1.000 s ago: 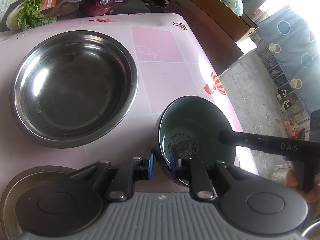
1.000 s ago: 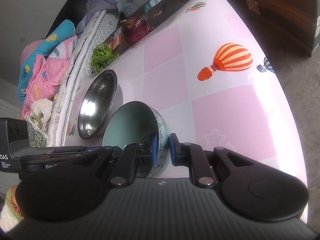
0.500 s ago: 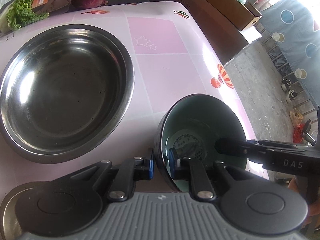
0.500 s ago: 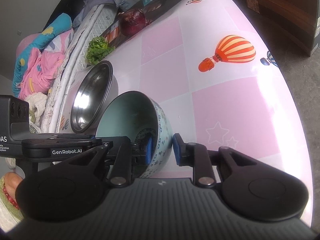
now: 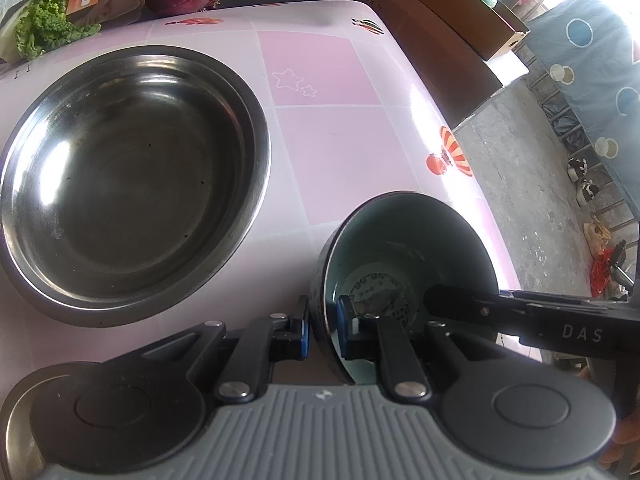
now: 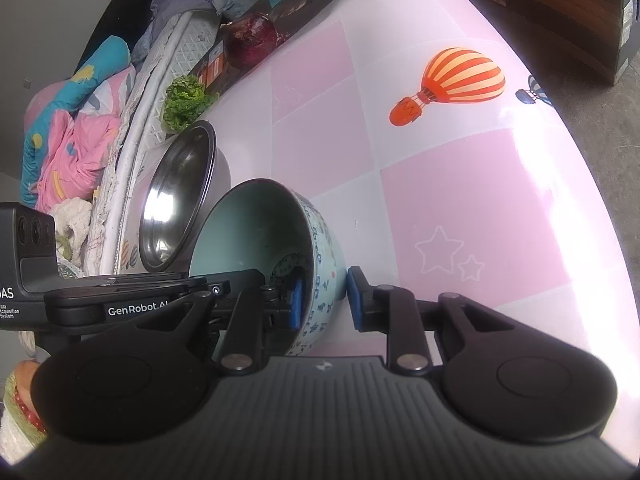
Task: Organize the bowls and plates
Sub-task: 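Lift and tilt the teal ceramic bowl with the right gripper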
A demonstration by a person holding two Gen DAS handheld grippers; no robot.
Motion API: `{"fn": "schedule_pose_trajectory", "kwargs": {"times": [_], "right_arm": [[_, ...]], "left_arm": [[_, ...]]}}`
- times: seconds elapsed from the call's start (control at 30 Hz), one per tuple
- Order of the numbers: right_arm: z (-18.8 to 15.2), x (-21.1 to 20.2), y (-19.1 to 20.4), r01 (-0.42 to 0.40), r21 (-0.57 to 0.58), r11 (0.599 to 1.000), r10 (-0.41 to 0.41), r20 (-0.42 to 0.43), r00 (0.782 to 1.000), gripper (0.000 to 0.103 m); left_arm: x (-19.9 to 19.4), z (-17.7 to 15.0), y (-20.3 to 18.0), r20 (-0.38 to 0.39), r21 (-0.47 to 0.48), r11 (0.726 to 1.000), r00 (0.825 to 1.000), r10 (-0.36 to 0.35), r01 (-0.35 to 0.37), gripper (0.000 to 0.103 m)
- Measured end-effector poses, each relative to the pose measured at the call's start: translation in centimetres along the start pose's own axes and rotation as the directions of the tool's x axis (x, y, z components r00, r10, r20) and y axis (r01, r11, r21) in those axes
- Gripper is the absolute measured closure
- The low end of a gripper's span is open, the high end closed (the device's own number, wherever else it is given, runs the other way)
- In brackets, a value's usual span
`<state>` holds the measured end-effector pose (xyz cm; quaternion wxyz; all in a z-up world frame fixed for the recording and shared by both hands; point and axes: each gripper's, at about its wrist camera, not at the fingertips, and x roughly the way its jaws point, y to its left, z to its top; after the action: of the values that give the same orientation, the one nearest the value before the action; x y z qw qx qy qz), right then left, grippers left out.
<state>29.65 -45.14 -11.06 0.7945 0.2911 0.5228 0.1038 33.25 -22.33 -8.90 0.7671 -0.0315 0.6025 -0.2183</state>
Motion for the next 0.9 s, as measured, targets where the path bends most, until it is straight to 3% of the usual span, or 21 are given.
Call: {"fn": "schedule_pose_trajectory", "kwargs": {"times": [0.9], "right_arm": [[0.22, -0.74, 0.49, 0.009, 0.002, 1.000, -0.009, 0.009, 1.000, 0.082]], "left_arm": [[-0.77, -0.05, 0.33, 0.019, -0.015, 1.000, 1.000, -0.010, 0.010, 0.089]]}}
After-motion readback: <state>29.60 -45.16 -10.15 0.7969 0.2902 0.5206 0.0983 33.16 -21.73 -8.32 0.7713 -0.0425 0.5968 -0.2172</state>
